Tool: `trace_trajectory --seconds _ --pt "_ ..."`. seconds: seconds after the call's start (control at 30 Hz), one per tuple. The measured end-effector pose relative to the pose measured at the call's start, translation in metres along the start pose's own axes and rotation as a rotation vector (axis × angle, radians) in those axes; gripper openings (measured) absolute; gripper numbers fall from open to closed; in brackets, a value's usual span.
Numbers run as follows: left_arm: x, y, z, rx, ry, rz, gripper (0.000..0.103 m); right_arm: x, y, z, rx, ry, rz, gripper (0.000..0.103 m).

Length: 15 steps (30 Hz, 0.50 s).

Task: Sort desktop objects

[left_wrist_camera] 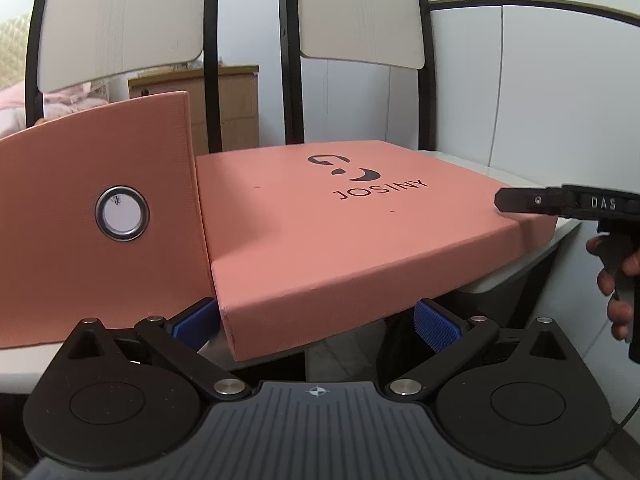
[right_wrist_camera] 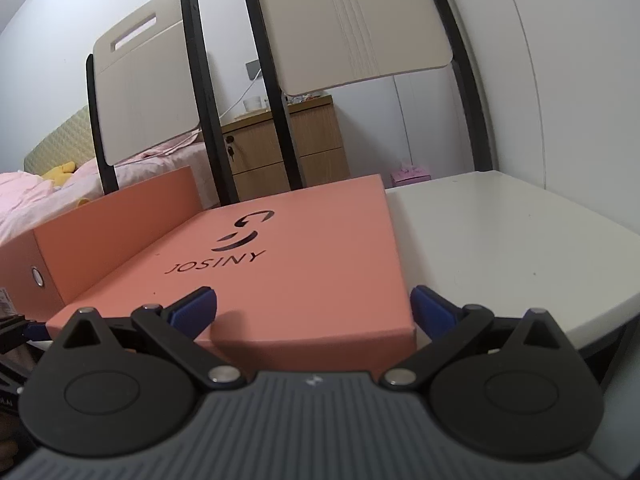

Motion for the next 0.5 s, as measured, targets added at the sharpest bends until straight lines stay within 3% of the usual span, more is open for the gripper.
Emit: trace_trajectory --seconds 0.5 --pt "-0.015 -0.010 0.051 -0.019 0.034 0.118 0.103 -0.020 0.011 0.074 0.013 0.024 -0.047 0.103"
Point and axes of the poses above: each gripper's, at about its wrist camera, not at the fingertips, and z roughly against the way its jaws point, y to its left, x to its top, the point moved 1 cm from there along -z, roughly the way its jaws point, and after that the axes turned 7 degrees about z, right-handed, at the moved point
